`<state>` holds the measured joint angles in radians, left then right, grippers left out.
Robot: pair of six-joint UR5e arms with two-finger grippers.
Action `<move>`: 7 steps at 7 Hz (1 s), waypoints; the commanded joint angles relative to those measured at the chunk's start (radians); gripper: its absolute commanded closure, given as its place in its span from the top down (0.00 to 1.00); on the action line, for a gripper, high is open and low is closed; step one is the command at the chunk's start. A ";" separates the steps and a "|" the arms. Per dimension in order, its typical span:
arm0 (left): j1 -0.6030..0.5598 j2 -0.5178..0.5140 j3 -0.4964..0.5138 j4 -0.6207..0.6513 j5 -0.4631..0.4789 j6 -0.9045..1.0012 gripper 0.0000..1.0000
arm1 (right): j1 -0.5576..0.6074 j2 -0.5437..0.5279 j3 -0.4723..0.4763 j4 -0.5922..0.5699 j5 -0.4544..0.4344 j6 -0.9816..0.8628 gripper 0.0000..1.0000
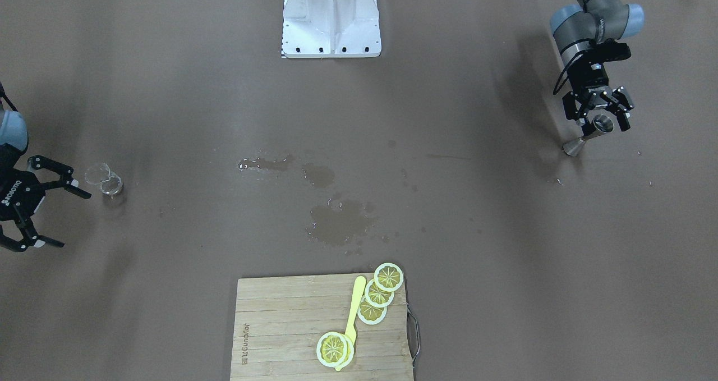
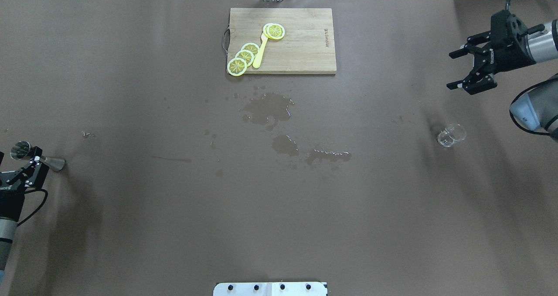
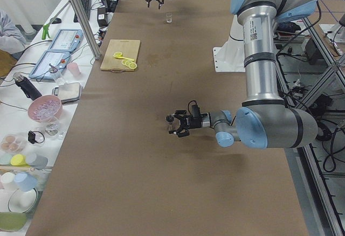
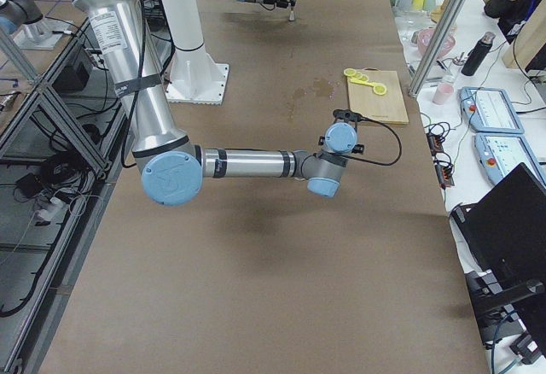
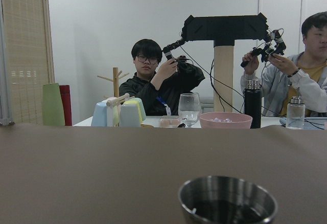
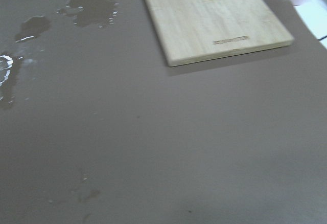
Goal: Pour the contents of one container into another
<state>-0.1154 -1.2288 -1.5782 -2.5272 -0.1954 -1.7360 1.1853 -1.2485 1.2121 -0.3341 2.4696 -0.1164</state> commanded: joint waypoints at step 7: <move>0.040 0.126 -0.443 0.351 -0.013 0.204 0.99 | 0.243 0.035 0.121 -1.009 -0.128 0.207 1.00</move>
<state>-0.0889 -1.0871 -1.9488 -2.2728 -0.2063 -1.6250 1.3970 -1.2135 1.2976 -1.1196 2.3707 0.0928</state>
